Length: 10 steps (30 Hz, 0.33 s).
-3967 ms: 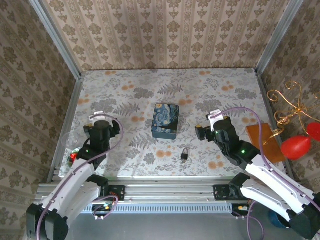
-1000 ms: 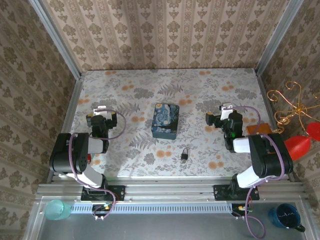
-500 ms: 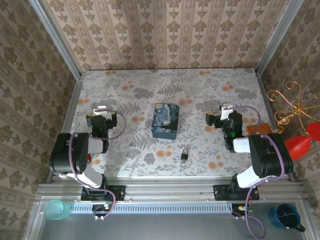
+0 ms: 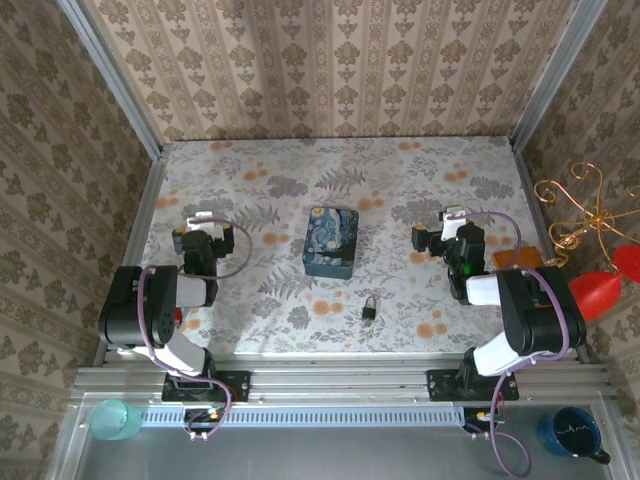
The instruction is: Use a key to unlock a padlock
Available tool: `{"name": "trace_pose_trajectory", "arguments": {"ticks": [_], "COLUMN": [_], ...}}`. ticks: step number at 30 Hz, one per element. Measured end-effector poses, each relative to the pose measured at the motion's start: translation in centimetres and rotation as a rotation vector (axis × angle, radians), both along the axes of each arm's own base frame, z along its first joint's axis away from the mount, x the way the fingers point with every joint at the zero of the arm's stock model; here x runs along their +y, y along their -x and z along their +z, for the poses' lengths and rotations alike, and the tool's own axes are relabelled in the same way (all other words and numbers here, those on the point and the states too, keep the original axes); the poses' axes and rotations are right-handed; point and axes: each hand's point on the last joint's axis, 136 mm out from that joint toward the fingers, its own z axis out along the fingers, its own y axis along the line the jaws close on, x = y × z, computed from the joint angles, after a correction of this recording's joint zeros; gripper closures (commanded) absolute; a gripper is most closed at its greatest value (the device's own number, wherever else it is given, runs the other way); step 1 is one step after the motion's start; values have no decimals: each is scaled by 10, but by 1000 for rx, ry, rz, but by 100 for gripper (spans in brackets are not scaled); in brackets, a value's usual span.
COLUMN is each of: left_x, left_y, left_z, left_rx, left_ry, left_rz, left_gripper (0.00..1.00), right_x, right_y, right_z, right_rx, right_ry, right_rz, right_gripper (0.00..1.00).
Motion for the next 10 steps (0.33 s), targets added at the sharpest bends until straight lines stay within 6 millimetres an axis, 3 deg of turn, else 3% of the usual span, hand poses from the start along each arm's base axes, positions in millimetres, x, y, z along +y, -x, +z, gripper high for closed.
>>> {"name": "trace_pose_trajectory", "arguments": {"ticks": [10], "left_x": [0], "left_y": [0], "left_z": [0], "left_rx": [0], "left_ry": [0], "left_rz": [0], "left_gripper": [0], "right_x": [-8], "right_y": [-6], "right_z": [4], "right_rx": [2], "right_ry": [-9], "right_rz": [-49], "right_gripper": [0]}}
